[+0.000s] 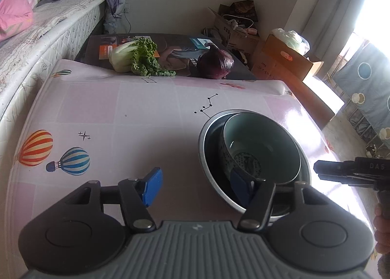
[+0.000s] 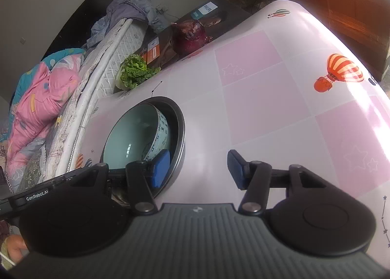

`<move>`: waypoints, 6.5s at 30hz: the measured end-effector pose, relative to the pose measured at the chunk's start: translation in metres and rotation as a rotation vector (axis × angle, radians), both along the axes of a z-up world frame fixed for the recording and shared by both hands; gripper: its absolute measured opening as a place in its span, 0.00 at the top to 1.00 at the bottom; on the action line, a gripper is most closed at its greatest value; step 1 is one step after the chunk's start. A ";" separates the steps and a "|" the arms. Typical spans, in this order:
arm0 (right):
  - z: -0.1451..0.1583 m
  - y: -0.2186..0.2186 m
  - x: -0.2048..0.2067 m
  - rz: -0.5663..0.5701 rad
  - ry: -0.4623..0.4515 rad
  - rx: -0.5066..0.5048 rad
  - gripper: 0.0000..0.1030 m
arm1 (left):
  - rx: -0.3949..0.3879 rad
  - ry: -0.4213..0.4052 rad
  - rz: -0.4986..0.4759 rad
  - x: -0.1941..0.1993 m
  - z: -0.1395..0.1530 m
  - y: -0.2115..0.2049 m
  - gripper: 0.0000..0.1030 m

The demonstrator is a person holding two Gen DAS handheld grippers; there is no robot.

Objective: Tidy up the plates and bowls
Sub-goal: 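Close both tools on the rim of the steel bowl holding the green bowl, then lift the steel bowl with the green bowl and carry it over the plate, then lower the steel bowl onto the white plate and open both tools, then raise both tools away from the finished stack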

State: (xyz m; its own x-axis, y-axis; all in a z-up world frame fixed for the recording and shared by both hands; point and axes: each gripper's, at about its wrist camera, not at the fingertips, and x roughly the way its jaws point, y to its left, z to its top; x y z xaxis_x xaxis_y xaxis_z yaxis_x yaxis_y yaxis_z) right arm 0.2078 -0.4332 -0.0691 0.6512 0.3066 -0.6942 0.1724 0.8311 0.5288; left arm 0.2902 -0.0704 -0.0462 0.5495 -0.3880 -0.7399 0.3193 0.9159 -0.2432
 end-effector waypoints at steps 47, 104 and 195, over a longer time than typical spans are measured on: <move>-0.003 0.019 0.031 0.079 0.000 0.062 0.90 | -0.129 0.114 0.009 0.015 -0.010 -0.009 0.84; 0.031 0.072 -0.203 0.059 0.024 0.020 0.89 | -0.121 0.132 -0.085 -0.161 0.005 0.029 0.84; 0.076 0.205 -0.321 -0.184 -0.053 -0.726 0.01 | 0.270 -0.028 0.077 -0.235 0.041 0.052 0.00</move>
State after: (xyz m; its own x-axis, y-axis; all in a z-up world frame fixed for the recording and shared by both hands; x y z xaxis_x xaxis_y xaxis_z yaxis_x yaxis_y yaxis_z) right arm -0.1129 -0.2277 0.0073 0.6859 -0.3334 -0.6468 0.3319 0.9344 -0.1296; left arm 0.0555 -0.0183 -0.0047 0.5914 -0.1350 -0.7950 0.2496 0.9681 0.0213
